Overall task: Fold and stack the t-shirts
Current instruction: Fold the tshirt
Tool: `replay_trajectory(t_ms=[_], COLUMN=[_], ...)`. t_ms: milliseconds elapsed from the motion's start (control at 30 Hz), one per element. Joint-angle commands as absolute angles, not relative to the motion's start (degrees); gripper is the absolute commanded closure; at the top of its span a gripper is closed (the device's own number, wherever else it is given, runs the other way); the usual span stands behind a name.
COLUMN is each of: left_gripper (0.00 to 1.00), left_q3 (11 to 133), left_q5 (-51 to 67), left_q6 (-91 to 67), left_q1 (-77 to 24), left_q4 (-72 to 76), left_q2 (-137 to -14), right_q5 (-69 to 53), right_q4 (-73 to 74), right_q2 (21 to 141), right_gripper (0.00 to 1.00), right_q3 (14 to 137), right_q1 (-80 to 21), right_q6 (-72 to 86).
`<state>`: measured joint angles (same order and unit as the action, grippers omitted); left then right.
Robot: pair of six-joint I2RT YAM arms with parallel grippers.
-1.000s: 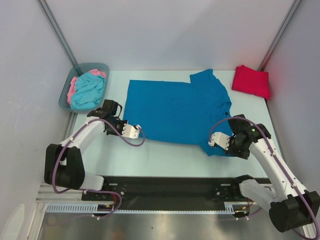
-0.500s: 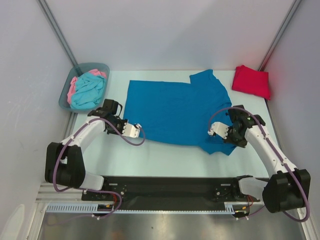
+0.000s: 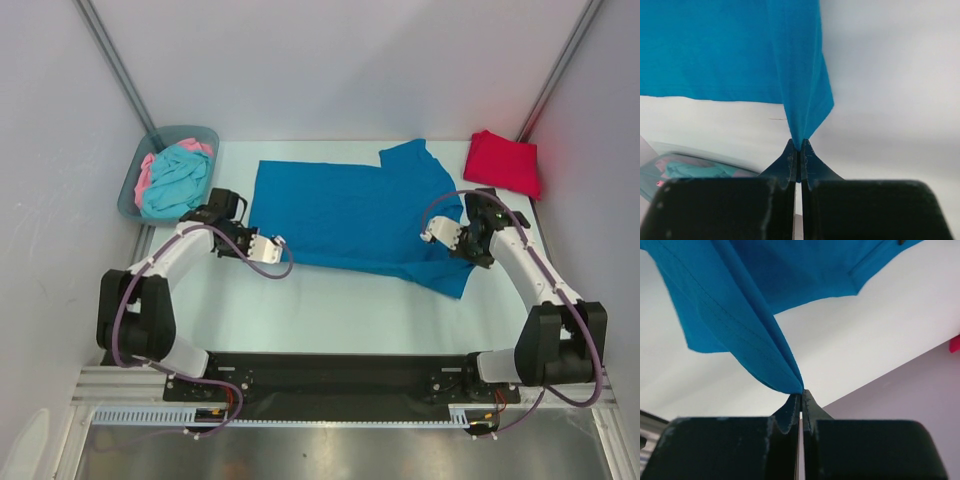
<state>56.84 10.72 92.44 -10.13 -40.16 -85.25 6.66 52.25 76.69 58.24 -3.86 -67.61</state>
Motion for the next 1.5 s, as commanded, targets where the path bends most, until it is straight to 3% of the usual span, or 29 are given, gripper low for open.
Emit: replay_trajectory(t_ms=[0,1467], left_gripper=[1.00,1.00], left_q3=[60.7,69.3], left_q5=[12.0,9.3], left_q6=[91.8,93.4], left_q1=[-9.2,-8.9], left_q4=[-38.4,-31.2], left_q2=[-87.0,-99.1], right_q5=[7.5,9.4], right_q4=[47.5,29.7], right_q2=[78.7,98.3], right_gripper=[1.00,1.00], right_q3=[61.9,74.6], right_q1=[-2.6,-1.4], right_q6=[-69.1,-72.3])
